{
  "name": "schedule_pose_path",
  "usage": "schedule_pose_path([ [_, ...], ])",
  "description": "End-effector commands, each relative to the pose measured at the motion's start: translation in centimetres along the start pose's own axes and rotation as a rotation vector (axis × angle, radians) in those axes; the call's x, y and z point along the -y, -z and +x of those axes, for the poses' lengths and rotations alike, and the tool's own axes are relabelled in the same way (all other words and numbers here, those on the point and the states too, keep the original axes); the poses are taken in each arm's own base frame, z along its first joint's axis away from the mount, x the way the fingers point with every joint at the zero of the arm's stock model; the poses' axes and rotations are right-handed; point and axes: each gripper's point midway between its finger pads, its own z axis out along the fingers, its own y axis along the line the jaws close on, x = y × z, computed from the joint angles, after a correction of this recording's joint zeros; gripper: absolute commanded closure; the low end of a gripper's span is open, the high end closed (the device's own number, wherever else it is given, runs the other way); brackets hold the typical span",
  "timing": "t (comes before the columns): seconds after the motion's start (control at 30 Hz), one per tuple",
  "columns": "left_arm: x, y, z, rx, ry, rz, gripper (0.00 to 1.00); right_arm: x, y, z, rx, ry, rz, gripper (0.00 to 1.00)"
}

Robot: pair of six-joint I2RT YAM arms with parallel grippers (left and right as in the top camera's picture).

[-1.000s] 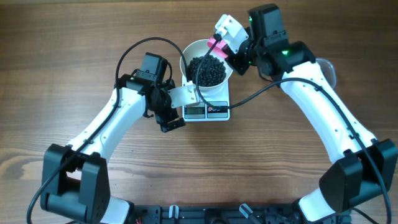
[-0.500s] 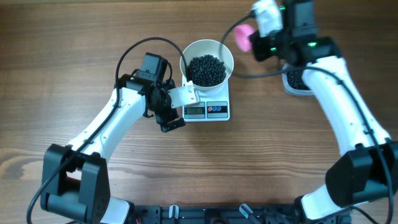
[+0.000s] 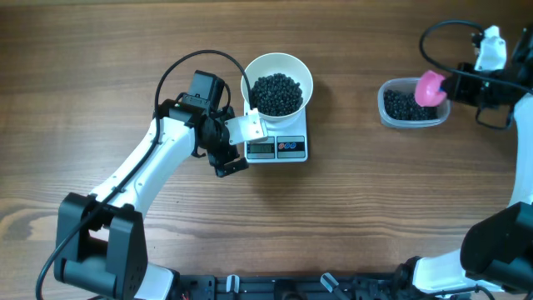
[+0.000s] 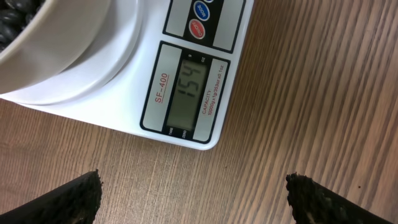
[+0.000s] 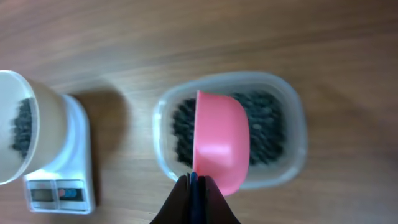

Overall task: Scoop item into bowl and weigh 150g on scale
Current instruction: 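Return the empty scoop into the bean tub with the right gripper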

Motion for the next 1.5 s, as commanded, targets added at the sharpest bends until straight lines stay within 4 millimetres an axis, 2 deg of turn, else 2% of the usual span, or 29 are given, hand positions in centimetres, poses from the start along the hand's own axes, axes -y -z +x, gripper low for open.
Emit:
schedule_pose_path([
  [0.0, 0.3, -0.4, 0.1, 0.007, -0.008, 0.024, 0.00, 2.8, -0.2, 1.2, -0.032, 0.017, 0.170, 0.96],
  [0.2, 0.3, -0.4, 0.1, 0.007, -0.008, 0.024, 0.00, 3.9, -4.6, 2.7, -0.076, 0.001, 0.139, 0.96],
  [0.37, 0.3, -0.4, 0.1, 0.007, -0.008, 0.024, 0.00, 2.1, -7.8, 4.0, -0.138, -0.038, -0.032, 0.96],
  [0.5, 0.3, -0.4, 0.1, 0.007, -0.008, 0.024, 0.00, 1.5, -9.3, 5.2, -0.192, -0.072, -0.102, 0.96],
  [0.7, 0.3, -0.4, 0.1, 0.007, -0.008, 0.023, 0.00, -2.0, -8.9, 4.6, -0.167, -0.101, -0.319, 0.96],
  [0.77, 0.3, -0.4, 0.1, 0.007, -0.008, 0.023, 0.00, -2.6, -8.7, 4.4, -0.159, -0.105, -0.356, 0.96],
  [0.87, 0.3, -0.4, 0.1, 0.007, -0.008, 0.024, 0.00, -2.1, -9.0, 4.0, -0.141, -0.088, -0.327, 0.96],
  [0.97, 0.3, -0.4, 0.1, 0.007, -0.008, 0.023, 0.00, 0.0, -9.7, 3.1, -0.108, -0.108, -0.205, 0.96],
  [1.07, 0.3, -0.4, 0.1, 0.007, -0.008, 0.024, 0.00, 0.1, -9.7, 2.9, -0.102, -0.125, -0.205, 0.96],
  [1.23, 0.3, -0.4, 0.1, 0.007, -0.008, 0.024, 0.00, -0.4, -8.9, 2.7, -0.087, -0.163, -0.301, 0.96],
  [1.3, 0.3, -0.4, 0.1, 0.007, -0.008, 0.023, 0.00, 0.4, -8.5, 3.0, -0.097, -0.194, -0.293, 0.96],
  [1.37, 0.3, -0.4, 0.1, 0.007, -0.008, 0.023, 0.00, 2.5, -8.5, 3.9, -0.122, -0.216, -0.202, 0.96],
  [1.47, 0.3, -0.4, 0.1, 0.007, -0.008, 0.023, 0.00, 1.9, -8.4, 3.7, -0.115, -0.219, -0.242, 0.96],
])
